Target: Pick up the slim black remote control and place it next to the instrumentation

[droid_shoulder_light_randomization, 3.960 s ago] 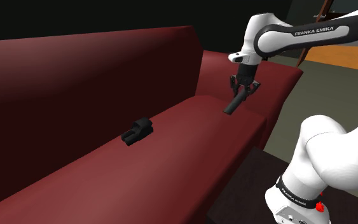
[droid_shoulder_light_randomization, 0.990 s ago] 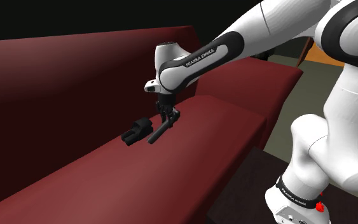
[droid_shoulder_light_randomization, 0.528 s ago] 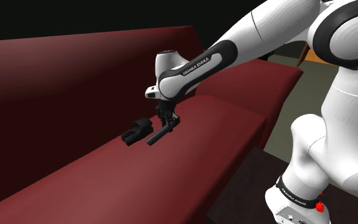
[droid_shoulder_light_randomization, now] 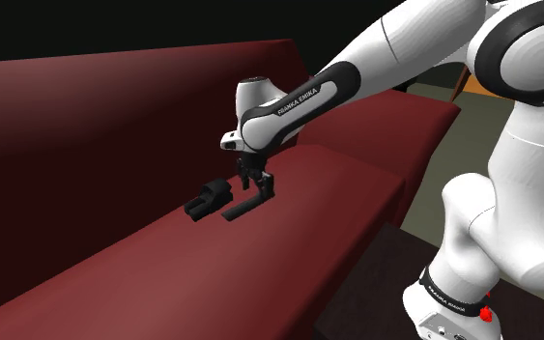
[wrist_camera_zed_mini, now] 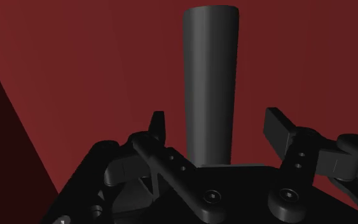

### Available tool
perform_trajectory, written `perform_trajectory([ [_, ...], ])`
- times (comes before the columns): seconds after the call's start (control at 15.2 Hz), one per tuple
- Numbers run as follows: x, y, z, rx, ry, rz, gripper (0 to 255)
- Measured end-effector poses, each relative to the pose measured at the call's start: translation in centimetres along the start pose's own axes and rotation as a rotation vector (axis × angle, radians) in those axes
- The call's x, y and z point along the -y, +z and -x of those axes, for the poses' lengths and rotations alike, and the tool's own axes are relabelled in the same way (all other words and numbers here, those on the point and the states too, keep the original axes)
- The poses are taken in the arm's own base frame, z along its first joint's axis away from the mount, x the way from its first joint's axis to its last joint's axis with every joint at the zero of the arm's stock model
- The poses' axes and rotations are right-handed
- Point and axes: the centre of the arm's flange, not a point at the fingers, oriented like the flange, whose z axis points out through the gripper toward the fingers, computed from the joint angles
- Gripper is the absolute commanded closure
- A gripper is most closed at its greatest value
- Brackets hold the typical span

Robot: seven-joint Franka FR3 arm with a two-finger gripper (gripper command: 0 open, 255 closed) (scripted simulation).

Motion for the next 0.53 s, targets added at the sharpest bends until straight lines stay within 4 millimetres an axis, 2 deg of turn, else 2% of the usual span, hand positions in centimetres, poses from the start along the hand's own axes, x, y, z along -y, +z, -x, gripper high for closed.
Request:
perform_trajectory([
  [0.26, 0.0, 0.0, 0.0, 0.0, 0.0, 0.0, 0],
  [0.53, -0.1, -3.8, 0.0, -0.001, -0.001, 0.001, 0],
])
